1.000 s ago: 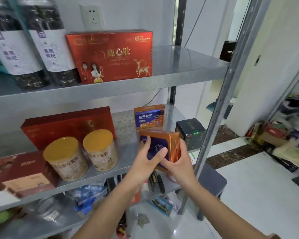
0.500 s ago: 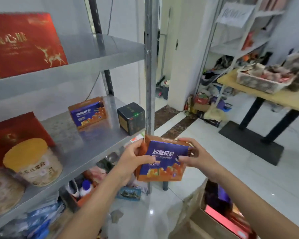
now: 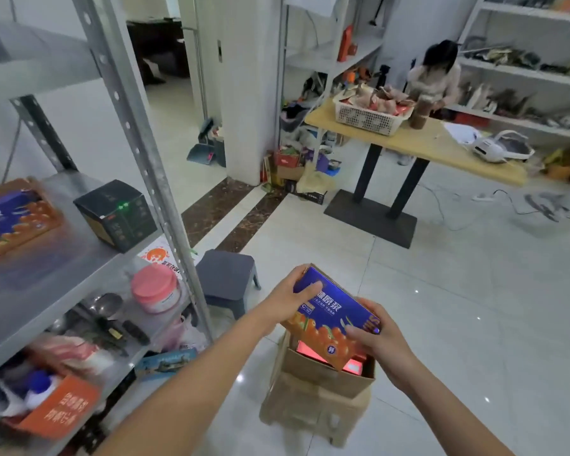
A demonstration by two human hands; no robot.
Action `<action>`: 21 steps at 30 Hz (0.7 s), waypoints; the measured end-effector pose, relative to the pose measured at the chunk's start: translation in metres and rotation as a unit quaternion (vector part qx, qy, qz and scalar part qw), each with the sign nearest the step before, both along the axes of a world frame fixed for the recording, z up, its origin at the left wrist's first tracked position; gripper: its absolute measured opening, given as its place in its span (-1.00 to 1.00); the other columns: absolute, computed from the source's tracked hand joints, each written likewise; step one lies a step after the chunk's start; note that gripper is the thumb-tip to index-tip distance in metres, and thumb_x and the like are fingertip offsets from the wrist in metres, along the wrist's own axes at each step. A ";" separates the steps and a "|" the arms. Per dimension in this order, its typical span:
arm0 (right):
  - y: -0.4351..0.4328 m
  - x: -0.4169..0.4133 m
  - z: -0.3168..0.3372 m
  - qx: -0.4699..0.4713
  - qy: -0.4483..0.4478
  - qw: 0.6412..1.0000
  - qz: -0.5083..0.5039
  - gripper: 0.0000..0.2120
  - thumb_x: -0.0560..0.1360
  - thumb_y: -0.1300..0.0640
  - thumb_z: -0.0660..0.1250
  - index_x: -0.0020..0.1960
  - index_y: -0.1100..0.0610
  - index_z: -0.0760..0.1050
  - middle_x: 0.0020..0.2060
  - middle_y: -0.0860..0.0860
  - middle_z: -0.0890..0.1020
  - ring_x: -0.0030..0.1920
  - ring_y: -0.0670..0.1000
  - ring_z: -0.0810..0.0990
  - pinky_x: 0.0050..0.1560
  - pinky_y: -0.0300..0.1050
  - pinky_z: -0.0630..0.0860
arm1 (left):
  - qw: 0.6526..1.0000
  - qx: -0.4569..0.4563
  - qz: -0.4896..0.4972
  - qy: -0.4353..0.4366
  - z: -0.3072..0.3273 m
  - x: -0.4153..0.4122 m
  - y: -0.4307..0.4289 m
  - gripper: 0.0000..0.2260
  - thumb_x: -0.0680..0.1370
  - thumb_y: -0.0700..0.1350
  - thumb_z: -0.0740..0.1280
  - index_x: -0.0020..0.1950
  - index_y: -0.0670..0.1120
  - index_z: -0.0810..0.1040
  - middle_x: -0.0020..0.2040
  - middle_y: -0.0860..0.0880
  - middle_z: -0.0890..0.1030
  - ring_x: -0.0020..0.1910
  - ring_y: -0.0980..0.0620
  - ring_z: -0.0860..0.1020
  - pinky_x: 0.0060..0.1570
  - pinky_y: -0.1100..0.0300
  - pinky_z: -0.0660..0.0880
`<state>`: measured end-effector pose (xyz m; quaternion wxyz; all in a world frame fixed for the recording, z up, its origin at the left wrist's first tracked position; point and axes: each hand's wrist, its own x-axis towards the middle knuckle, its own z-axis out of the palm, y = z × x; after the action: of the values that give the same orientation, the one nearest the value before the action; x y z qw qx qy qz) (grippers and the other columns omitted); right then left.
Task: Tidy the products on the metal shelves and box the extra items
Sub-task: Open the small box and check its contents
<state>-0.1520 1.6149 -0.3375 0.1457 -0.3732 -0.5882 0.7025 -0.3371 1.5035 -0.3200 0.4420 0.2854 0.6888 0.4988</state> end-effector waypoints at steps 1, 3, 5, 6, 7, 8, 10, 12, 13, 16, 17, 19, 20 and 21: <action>0.004 0.010 -0.007 0.010 -0.006 1.000 -0.024 -0.46 0.30 0.26 0.54 0.21 0.01 0.47 -0.02 0.05 0.70 -0.07 0.05 0.71 -0.26 -0.14 0.62 | 1.000 -0.005 -0.023 -0.009 -0.011 0.006 0.007 -0.53 0.58 0.10 0.30 0.45 0.06 0.26 0.11 0.12 0.57 -0.03 0.23 0.64 -0.24 0.38 0.55; 0.008 0.025 -0.022 0.051 -0.037 0.995 -0.075 -0.53 0.32 0.38 0.53 0.11 0.02 0.50 -0.10 0.01 0.71 -0.13 -0.05 0.71 -0.32 -0.25 0.58 | 0.997 -0.023 -0.071 0.001 -0.035 0.012 0.020 -0.42 0.57 0.13 0.28 0.54 0.07 0.16 0.32 0.03 0.47 0.22 0.14 0.54 -0.01 0.29 0.57; 0.012 0.029 -0.039 0.088 -0.062 0.987 -0.121 -0.52 0.33 0.42 0.51 0.07 0.00 0.46 -0.10 -0.04 0.67 -0.14 -0.12 0.67 -0.34 -0.30 0.55 | 0.983 -0.069 -0.108 0.133 -0.063 0.006 0.029 -0.28 0.57 0.17 0.27 0.60 0.00 0.00 0.56 -0.07 0.17 0.52 -0.04 0.20 0.42 0.04 0.33; 0.014 0.028 -0.049 0.099 -0.071 0.983 -0.137 -0.52 0.34 0.42 0.51 0.07 -0.01 0.45 -0.08 -0.07 0.64 -0.12 -0.13 0.66 -0.33 -0.30 0.54 | 0.960 -0.115 -0.126 0.221 -0.080 0.000 0.030 -0.19 0.55 0.22 0.28 0.61 -0.04 -0.09 0.61 -0.08 -0.01 0.58 -0.08 -0.01 0.52 -0.03 0.10; 0.017 0.025 -0.061 0.104 -0.077 0.980 -0.153 -0.52 0.34 0.43 0.50 0.06 -0.01 0.44 -0.06 -0.07 0.62 -0.12 -0.14 0.65 -0.31 -0.29 0.53 | 0.928 -0.166 -0.147 0.301 -0.097 -0.008 0.028 -0.09 0.51 0.28 0.29 0.61 -0.06 -0.19 0.61 -0.08 -0.16 0.59 -0.09 -0.17 0.54 -0.05 -0.06; 0.020 0.021 -0.071 0.106 -0.083 0.976 -0.169 -0.52 0.35 0.43 0.50 0.06 -0.01 0.43 -0.04 -0.07 0.61 -0.13 -0.16 0.64 -0.28 -0.29 0.52 | 0.890 -0.210 -0.173 0.365 -0.115 -0.016 0.024 -0.01 0.48 0.33 0.30 0.59 -0.07 -0.27 0.60 -0.08 -0.26 0.57 -0.10 -0.26 0.54 -0.07 -0.15; 0.022 0.007 -0.094 0.103 -0.101 0.968 -0.204 -0.54 0.36 0.38 0.51 0.08 0.02 0.41 -0.02 -0.04 0.61 -0.12 -0.16 0.63 -0.22 -0.25 0.51 | 0.831 -0.276 -0.217 0.432 -0.149 -0.032 0.014 0.08 0.43 0.38 0.31 0.57 -0.08 -0.35 0.57 -0.10 -0.35 0.55 -0.13 -0.32 0.50 -0.09 -0.22; 0.016 -0.013 -0.115 0.121 -0.143 0.953 -0.240 -0.54 0.34 0.25 0.57 0.08 0.01 0.40 -0.03 -0.05 0.62 -0.08 -0.13 0.61 -0.19 -0.23 0.48 | 0.810 -0.311 -0.234 0.439 -0.177 -0.039 0.010 0.11 0.42 0.37 0.33 0.55 -0.10 -0.38 0.56 -0.12 -0.37 0.55 -0.14 -0.33 0.49 -0.09 -0.24; 0.012 -0.023 -0.123 0.142 -0.169 0.943 -0.249 -0.54 0.32 0.18 0.59 0.07 -0.02 0.40 -0.05 -0.07 0.62 -0.08 -0.13 0.61 -0.19 -0.26 0.45 | 0.806 -0.322 -0.236 0.436 -0.187 -0.040 0.012 0.12 0.42 0.36 0.34 0.55 -0.11 -0.39 0.56 -0.12 -0.37 0.55 -0.14 -0.33 0.49 -0.09 -0.24; 0.003 -0.055 -0.145 0.232 -0.262 0.914 -0.206 -0.46 0.32 -0.01 0.57 0.22 -0.04 0.44 0.03 -0.12 0.61 0.02 -0.07 0.59 -0.11 -0.21 0.44 | 0.791 -0.332 -0.258 0.444 -0.208 -0.040 0.026 0.11 0.44 0.32 0.37 0.54 -0.10 -0.41 0.56 -0.10 -0.38 0.54 -0.12 -0.34 0.51 -0.09 -0.24; 0.003 -0.064 -0.150 0.276 -0.299 0.898 -0.168 -0.41 0.35 -0.06 0.54 0.31 -0.02 0.41 0.12 -0.09 0.58 0.10 -0.03 0.56 -0.05 -0.15 0.46 | 0.791 -0.327 -0.261 0.446 -0.213 -0.039 0.030 0.11 0.44 0.30 0.38 0.54 -0.10 -0.41 0.56 -0.10 -0.37 0.54 -0.12 -0.35 0.52 -0.09 -0.24; 0.009 -0.079 -0.157 0.346 -0.358 0.862 -0.093 -0.38 0.43 -0.12 0.44 0.41 -0.02 0.33 0.25 -0.02 0.50 0.20 0.03 0.52 0.02 -0.07 0.48 | 0.790 -0.320 -0.270 0.449 -0.220 -0.038 0.038 0.13 0.43 0.30 0.40 0.54 -0.12 -0.41 0.57 -0.10 -0.36 0.54 -0.12 -0.35 0.53 -0.07 -0.22; 0.015 -0.087 -0.160 0.365 -0.380 0.848 -0.059 -0.39 0.46 -0.14 0.39 0.43 -0.02 0.29 0.28 0.02 0.47 0.20 0.07 0.52 0.04 -0.04 0.50 | 0.786 -0.317 -0.278 0.453 -0.223 -0.037 0.040 0.14 0.42 0.30 0.40 0.53 -0.14 -0.41 0.57 -0.11 -0.35 0.54 -0.12 -0.34 0.53 -0.06 -0.22; 0.021 -0.095 -0.163 0.378 -0.401 0.834 -0.025 -0.42 0.49 -0.15 0.35 0.44 -0.02 0.28 0.29 0.06 0.44 0.19 0.11 0.54 0.06 -0.01 0.52 | 0.780 -0.314 -0.286 0.460 -0.225 -0.037 0.041 0.15 0.41 0.30 0.40 0.53 -0.15 -0.41 0.57 -0.11 -0.35 0.55 -0.12 -0.33 0.52 -0.06 -0.22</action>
<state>-0.2473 1.6355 -0.5007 0.0444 -0.5527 -0.8053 0.2098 -0.3736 1.5450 -0.5454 0.2600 0.5101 0.8155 -0.0849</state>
